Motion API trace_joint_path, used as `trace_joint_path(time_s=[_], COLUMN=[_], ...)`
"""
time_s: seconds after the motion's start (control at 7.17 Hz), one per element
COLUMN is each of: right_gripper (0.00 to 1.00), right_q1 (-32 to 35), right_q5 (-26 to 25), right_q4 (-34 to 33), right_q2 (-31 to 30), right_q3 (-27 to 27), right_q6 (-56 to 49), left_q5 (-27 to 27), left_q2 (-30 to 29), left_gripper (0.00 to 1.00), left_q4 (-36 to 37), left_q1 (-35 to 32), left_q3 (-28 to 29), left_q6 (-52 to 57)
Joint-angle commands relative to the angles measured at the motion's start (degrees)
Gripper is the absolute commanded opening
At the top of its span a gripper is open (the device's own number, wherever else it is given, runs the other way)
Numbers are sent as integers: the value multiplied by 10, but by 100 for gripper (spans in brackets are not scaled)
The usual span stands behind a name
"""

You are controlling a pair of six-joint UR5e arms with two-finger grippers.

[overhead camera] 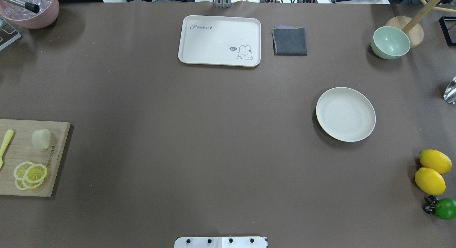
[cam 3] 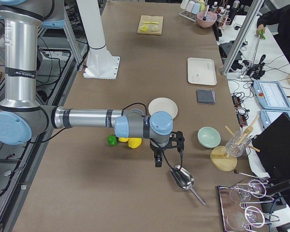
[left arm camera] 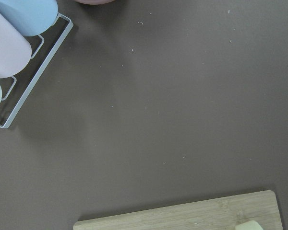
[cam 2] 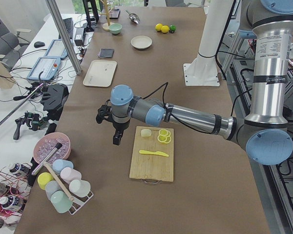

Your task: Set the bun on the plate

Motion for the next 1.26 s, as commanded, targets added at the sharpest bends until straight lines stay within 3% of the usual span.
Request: trace_joint_path(time_s=[0.0,0.14,0.42,0.84,1.12], right_gripper=[100,100,100,98,97], right_q1=[0,0,-29,-146,-205], right_q5=[31,83,104,61,48], right_q4=[0,1,76,163,173], right_q2=[-7,-8,-18,-13,45], right_q3=[2,2,-5,-6,-32], right_q6=[0,2,22,185,230], left_q5=[-2,-2,-5,-8,-8], left_q2=[7,12,16,16,12], left_gripper=[98,98,98,98,98], left_q4=[-3,-4,-11,-34,-34], left_q1=[0,0,1,10,19], left_q3=[-2,-4,-7,-5,-3], left_q6=[-16,-16,-49,-82,-84])
